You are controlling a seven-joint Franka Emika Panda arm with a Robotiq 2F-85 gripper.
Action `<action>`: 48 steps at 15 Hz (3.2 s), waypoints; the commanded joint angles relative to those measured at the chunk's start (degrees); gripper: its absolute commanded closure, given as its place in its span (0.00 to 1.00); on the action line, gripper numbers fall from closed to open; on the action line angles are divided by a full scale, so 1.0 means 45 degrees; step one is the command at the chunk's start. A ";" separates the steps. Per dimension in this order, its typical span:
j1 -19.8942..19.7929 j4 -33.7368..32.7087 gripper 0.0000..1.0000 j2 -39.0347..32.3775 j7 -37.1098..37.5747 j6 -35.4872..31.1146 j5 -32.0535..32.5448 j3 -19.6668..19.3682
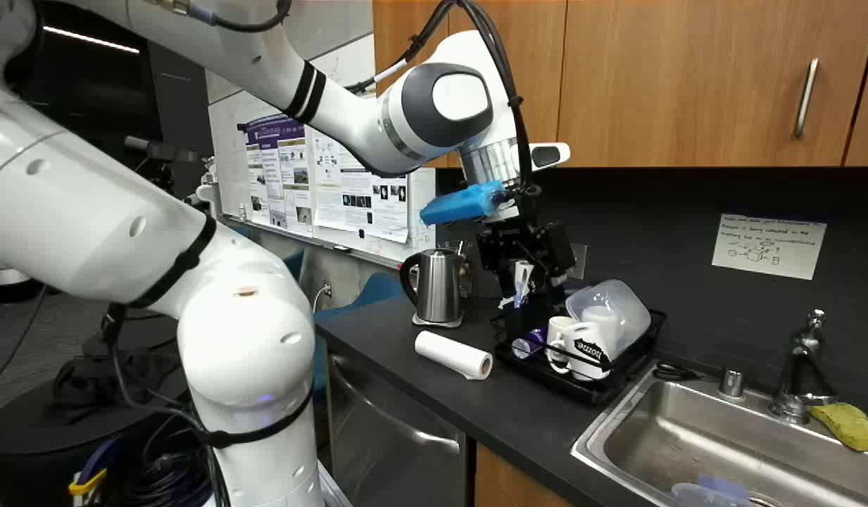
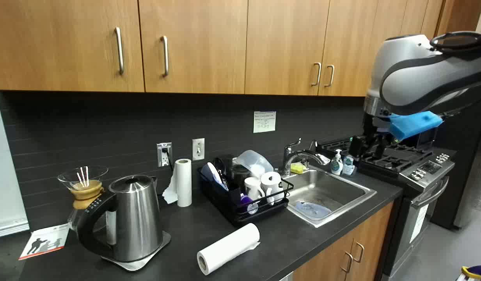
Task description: Open the third cabinet door from the left
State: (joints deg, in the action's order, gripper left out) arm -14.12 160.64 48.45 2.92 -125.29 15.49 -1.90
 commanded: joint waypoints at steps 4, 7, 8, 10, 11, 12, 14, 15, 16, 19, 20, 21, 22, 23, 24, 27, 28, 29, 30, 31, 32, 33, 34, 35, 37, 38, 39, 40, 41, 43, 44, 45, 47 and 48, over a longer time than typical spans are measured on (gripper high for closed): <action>0.0093 0.0129 0.00 -0.0054 0.0057 0.0088 0.0065 -0.0074; 0.0093 0.0129 0.00 -0.0054 0.0057 0.0088 0.0065 -0.0074; 0.0093 0.0129 0.00 -0.0053 0.0057 0.0088 0.0065 -0.0074; 0.0093 0.0129 0.00 -0.0054 0.0057 0.0088 0.0065 -0.0074; 0.0093 0.0129 0.00 -0.0053 0.0057 0.0088 0.0065 -0.0074; 0.0093 0.0129 0.00 -0.0054 0.0057 0.0088 0.0065 -0.0074; 0.0093 0.0129 0.00 -0.0054 0.0057 0.0088 0.0065 -0.0074; 0.0093 0.0129 0.00 -0.0054 0.0057 0.0088 0.0065 -0.0074; 0.0093 0.0129 0.00 -0.0054 0.0057 0.0088 0.0065 -0.0074; 0.0093 0.0129 0.00 -0.0054 0.0057 0.0088 0.0065 -0.0074; 0.0093 0.0129 0.00 -0.0054 0.0057 0.0088 0.0065 -0.0074; 0.0095 0.0084 0.00 -0.0074 0.0128 0.0046 0.0048 -0.0045; 0.0087 0.0042 0.00 -0.0065 0.0175 -0.0005 0.0048 -0.0033; 0.0103 0.0012 0.00 -0.0074 0.0193 -0.0153 0.0040 -0.0046; 0.0105 -0.0018 0.00 -0.0069 0.0230 -0.0273 0.0026 -0.0050; 0.0092 -0.0125 0.00 -0.0054 0.0389 -0.0884 0.0016 -0.0028; 0.0056 -0.0153 0.00 -0.0035 0.0488 -0.1266 0.0025 -0.0016; 0.0002 -0.0177 0.00 -0.0032 0.0618 -0.1651 0.0036 0.0015; -0.0086 -0.0205 0.00 -0.0028 0.0774 -0.2113 0.0057 0.0053; -0.0205 -0.0226 0.00 -0.0024 0.0993 -0.2663 0.0068 0.0087; -0.0332 -0.0242 0.00 -0.0036 0.1236 -0.3187 0.0071 0.0144; -0.0529 -0.0259 0.00 -0.0050 0.1541 -0.3788 0.0090 0.0213; -0.0752 -0.0271 0.00 -0.0090 0.1869 -0.4405 0.0094 0.0302; -0.1062 -0.0261 0.00 -0.0143 0.2235 -0.5107 0.0131 0.0440; -0.1725 -0.0261 0.00 -0.0211 0.2840 -0.6266 0.0139 0.0779; -0.2195 -0.0260 0.00 -0.0220 0.3158 -0.6863 0.0211 0.1044; -0.2671 -0.0258 0.00 -0.0219 0.3454 -0.7433 0.0243 0.1335; -0.3098 -0.0259 0.00 -0.0220 0.3668 -0.7930 0.0223 0.1625; -0.3631 -0.0260 0.00 -0.0212 0.3905 -0.8497 0.0240 0.1983; -0.4631 -0.0257 0.00 -0.0252 0.4257 -0.9413 0.0155 0.2732; -0.5248 -0.0243 0.00 -0.0289 0.4491 -0.9886 0.0118 0.3213; -0.5837 -0.0264 0.00 -0.0358 0.4631 -1.0319 0.0028 0.3674; -0.7048 -0.0449 0.00 -0.0560 0.4895 -1.1195 -0.0223 0.4656; -0.7630 -0.0570 0.00 -0.0669 0.4947 -1.1691 -0.0421 0.5127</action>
State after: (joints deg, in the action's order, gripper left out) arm -41.16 159.50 47.51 23.45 -172.12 15.19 15.38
